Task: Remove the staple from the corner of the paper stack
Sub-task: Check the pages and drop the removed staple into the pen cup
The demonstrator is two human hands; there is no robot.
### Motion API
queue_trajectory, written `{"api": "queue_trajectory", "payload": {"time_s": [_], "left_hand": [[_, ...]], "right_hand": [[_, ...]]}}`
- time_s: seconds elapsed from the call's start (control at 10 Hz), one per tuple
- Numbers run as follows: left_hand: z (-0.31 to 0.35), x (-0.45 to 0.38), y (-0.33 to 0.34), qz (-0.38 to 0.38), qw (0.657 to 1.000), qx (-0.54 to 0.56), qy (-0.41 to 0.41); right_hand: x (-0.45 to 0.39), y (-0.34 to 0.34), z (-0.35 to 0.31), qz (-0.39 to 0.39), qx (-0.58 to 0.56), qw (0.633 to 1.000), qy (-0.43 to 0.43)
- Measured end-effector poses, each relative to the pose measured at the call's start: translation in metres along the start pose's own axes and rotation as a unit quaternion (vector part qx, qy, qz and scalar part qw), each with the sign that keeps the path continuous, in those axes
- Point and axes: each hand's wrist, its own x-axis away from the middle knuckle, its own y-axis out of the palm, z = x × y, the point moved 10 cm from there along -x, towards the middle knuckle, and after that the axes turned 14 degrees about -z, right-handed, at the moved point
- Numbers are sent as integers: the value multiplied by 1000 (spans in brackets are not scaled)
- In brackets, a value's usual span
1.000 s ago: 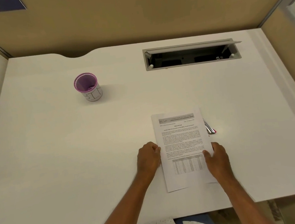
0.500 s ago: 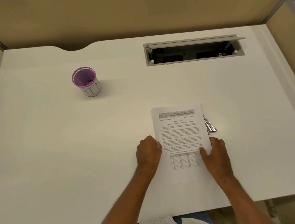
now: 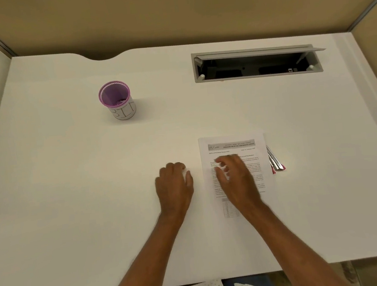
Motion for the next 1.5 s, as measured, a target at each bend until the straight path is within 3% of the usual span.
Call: {"api": "queue_trajectory", "payload": {"time_s": [0.2, 0.6, 0.9, 1.2, 1.5], "left_hand": [[-47, -30, -5, -12, 999, -47, -1], [-59, -35, 10, 5, 996, -89, 27], [-58, -35, 9, 13, 995, -100, 29], [-60, -35, 9, 11, 995, -90, 29], [-61, -36, 10, 17, 995, -92, 29]], "right_hand": [[-72, 49, -32, -92, 54, 994, -28], [-104, 62, -34, -160, 144, 976, -40], [-105, 64, -35, -160, 163, 973, -28], [-93, 66, -29, -91, 131, 987, 27], [-101, 66, -33, -112, 131, 985, 29]]}}
